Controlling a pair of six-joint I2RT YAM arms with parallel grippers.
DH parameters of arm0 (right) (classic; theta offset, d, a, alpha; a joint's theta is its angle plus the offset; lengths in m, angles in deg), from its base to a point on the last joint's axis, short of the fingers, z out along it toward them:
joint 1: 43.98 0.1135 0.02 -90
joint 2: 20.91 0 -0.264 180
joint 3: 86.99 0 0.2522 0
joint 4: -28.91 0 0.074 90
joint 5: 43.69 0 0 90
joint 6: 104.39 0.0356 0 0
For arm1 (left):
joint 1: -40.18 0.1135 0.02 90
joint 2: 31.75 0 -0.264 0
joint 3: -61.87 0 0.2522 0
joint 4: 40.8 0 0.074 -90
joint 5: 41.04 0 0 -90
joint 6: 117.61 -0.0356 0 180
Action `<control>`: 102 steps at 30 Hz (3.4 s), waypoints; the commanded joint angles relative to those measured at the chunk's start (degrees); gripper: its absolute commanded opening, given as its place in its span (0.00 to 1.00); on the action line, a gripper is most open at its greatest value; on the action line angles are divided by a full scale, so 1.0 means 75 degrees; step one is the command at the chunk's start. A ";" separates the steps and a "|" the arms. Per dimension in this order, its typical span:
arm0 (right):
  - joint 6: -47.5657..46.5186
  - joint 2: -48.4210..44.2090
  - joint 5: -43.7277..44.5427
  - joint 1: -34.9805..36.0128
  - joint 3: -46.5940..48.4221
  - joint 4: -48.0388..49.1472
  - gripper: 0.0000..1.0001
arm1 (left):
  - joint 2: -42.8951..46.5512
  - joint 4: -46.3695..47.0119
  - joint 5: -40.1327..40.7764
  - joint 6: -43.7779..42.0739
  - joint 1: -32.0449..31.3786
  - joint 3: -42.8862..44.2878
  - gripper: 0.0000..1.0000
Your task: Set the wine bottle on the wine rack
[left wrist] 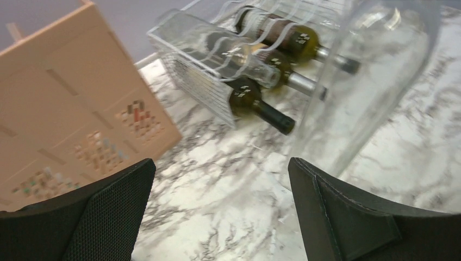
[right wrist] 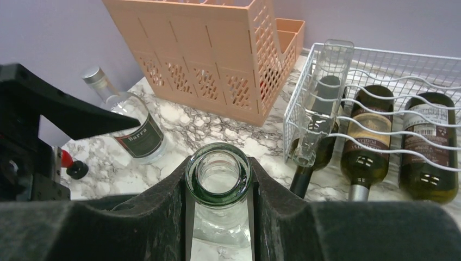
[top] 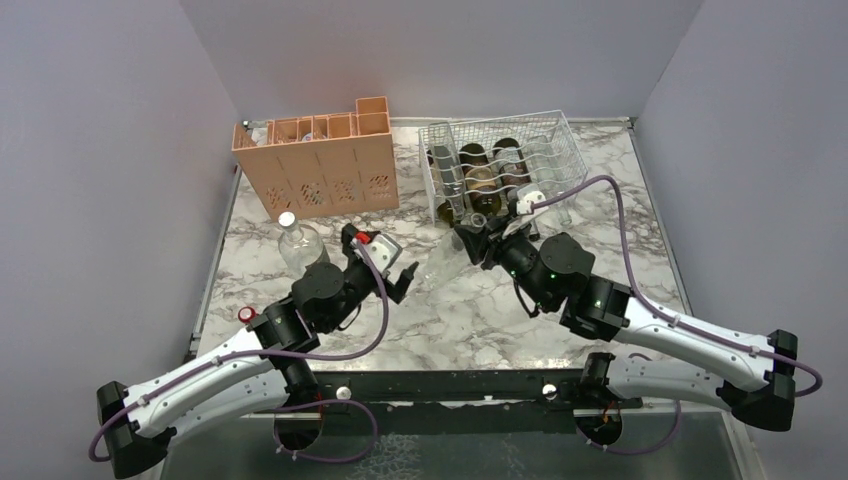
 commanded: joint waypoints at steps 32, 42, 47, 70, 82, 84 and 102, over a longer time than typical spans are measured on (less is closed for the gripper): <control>0.1348 -0.1279 -0.1099 0.0022 0.1217 -0.2307 0.15 | -0.2928 0.3993 -0.3700 -0.1951 -0.0004 -0.0426 0.08; 0.0593 -0.1117 -0.1990 0.0020 0.2601 -0.5025 0.78 | -0.2301 0.3257 -0.3526 -0.4694 -0.0004 -0.0129 0.00; 0.0593 -0.1096 -0.2300 0.0029 0.3216 -0.5777 0.79 | -0.1885 0.1659 -0.3863 -0.6465 -0.0015 0.0290 0.00; 0.1251 -0.0168 -0.4113 0.0022 0.2398 -0.6149 0.80 | -0.1300 0.1167 -0.3532 -0.9419 -0.0050 -0.0372 0.00; 0.1654 0.0551 -0.4339 0.0028 0.1535 -0.5494 0.80 | -0.1427 0.1348 -0.3188 -0.9699 -0.0050 -0.0672 0.00; 0.1727 0.0741 -0.4372 0.0025 0.1479 -0.5354 0.80 | -0.1408 0.1370 -0.3183 -0.9702 -0.0050 -0.0697 0.00; 0.2309 0.1482 -0.3659 0.0029 0.1451 -0.5227 0.72 | -0.1456 0.1568 -0.2689 -0.9228 -0.0050 -0.0629 0.00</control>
